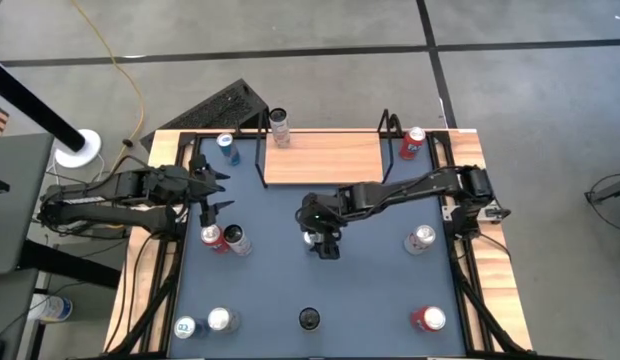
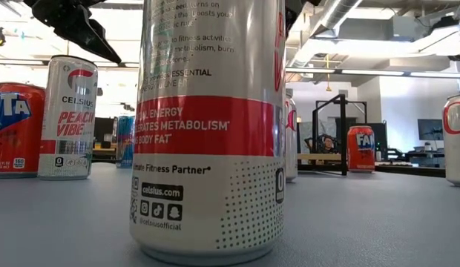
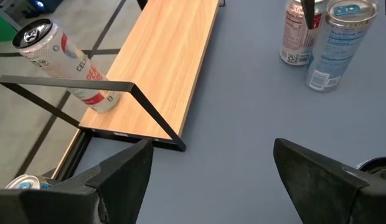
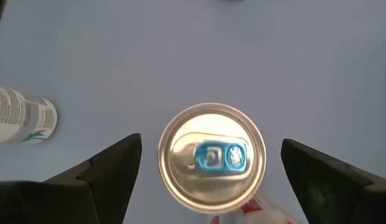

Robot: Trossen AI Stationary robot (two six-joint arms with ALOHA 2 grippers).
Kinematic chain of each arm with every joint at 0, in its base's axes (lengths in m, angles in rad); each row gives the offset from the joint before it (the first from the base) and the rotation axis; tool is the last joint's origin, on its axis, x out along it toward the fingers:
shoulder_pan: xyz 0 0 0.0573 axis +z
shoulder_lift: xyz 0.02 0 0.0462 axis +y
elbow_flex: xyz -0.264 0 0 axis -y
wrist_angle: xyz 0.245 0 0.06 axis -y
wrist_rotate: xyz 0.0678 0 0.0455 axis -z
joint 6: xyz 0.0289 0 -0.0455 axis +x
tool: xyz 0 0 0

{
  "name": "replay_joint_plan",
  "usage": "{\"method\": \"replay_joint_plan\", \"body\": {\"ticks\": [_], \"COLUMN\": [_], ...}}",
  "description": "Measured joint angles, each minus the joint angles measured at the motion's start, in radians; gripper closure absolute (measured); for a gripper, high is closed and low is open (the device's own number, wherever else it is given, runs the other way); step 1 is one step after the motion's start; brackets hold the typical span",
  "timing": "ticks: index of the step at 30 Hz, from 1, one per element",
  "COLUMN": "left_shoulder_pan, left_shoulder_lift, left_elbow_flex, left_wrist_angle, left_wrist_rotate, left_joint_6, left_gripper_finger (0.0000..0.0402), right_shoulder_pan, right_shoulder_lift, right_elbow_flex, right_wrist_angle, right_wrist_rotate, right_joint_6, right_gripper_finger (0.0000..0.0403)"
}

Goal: Place canned beverage on shelf
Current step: Put the middle blue soda can on the shelf

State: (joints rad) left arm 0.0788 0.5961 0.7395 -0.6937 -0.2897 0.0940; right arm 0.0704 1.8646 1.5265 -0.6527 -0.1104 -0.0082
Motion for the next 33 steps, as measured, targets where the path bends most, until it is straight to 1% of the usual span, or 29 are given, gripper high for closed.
{"method": "replay_joint_plan", "body": {"ticks": [6, 11, 14, 18, 23, 24, 26, 29, 33], "left_shoulder_pan": [0.0, 0.0, 0.0, 0.0, 0.0, 0.0, 0.0, 0.0, 0.0], "left_shoulder_lift": [0.004, 0.02, 0.026, 0.028, 0.028, 0.027, 0.028, 0.028, 0.028], "left_elbow_flex": [0.0, 0.0, 0.0, -0.001, -0.001, -0.001, -0.001, -0.001, -0.001], "left_wrist_angle": [0.002, 0.001, 0.001, 0.0, -0.007, -0.008, -0.009, -0.016, -0.021], "left_wrist_rotate": [0.0, 0.0, -0.001, -0.001, -0.001, -0.001, -0.001, -0.001, -0.001], "left_joint_6": [0.0, 0.0, 0.0, 0.0, 0.0, 0.0, 0.0, -0.001, -0.002], "left_gripper_finger": [0.0079, 0.0079, 0.0079, 0.0079, 0.0079, 0.0079, 0.0079, 0.0079, 0.0079], "right_shoulder_pan": [0.001, 0.001, 0.001, -0.004, -0.033, -0.041, -0.061, -0.09, -0.151], "right_shoulder_lift": [0.046, 0.038, 0.033, 0.019, 0.022, 0.022, 0.02, 0.02, 0.02], "right_elbow_flex": [0.0, 0.0, 0.0, 0.002, 0.087, 0.106, 0.146, 0.203, 0.256], "right_wrist_angle": [0.017, 0.018, 0.02, 0.013, -0.055, -0.047, -0.05, -0.102, -0.091], "right_wrist_rotate": [0.016, 0.047, 0.057, 0.058, 0.061, 0.063, 0.063, 0.067, 0.153], "right_joint_6": [-0.001, -0.003, -0.001, 0.007, 0.007, 0.005, 0.007, 0.003, 0.003], "right_gripper_finger": [0.0033, 0.0053, 0.0083, 0.0138, 0.0215, 0.0221, 0.0221, 0.0221, 0.0221]}}
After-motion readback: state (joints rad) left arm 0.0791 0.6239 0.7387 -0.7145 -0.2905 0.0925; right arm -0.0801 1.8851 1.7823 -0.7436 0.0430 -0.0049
